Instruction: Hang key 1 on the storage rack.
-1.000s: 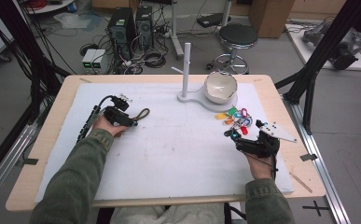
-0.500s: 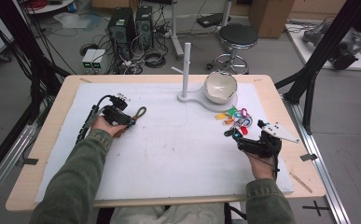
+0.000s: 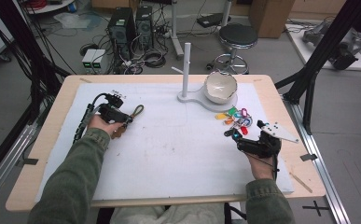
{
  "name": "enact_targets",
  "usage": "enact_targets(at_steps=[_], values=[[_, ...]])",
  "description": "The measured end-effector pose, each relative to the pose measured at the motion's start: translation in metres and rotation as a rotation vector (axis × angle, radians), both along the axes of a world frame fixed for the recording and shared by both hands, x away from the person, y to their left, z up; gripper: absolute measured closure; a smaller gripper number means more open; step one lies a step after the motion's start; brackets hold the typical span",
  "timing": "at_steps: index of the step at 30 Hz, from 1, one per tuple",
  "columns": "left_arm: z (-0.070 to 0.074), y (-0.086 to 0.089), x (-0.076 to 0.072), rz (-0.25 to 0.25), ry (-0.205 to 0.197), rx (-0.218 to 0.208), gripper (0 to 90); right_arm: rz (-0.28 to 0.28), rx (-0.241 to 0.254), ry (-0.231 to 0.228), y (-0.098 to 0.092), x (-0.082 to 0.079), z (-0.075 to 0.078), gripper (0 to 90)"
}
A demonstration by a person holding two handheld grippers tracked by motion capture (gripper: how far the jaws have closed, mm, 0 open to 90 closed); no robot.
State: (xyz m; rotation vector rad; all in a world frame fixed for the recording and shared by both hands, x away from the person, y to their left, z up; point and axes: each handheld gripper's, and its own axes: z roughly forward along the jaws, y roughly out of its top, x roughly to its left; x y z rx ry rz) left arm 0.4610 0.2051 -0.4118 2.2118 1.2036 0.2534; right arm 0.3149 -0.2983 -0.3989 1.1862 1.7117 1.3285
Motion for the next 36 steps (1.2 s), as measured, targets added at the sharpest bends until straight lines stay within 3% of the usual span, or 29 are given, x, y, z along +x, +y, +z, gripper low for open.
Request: enact_targets(at_steps=[9,19,29,36], values=[[0.024,0.007,-0.001,0.046,-0.034,-0.046,72.2,-0.002,0.002,0.002,0.000,0.000,0.000,0.9],[0.036,0.012,-0.003,0.078,-0.039,-0.107,72.2,0.001,0.004,0.003,0.000,0.000,0.000,0.8],[0.050,0.017,-0.009,0.088,-0.060,-0.142,72.2,-0.002,0.000,0.000,0.000,0.000,0.000,0.8],[0.068,0.005,-0.009,0.042,-0.082,-0.147,72.3,-0.004,0.001,0.001,0.000,-0.001,0.000,0.8]])
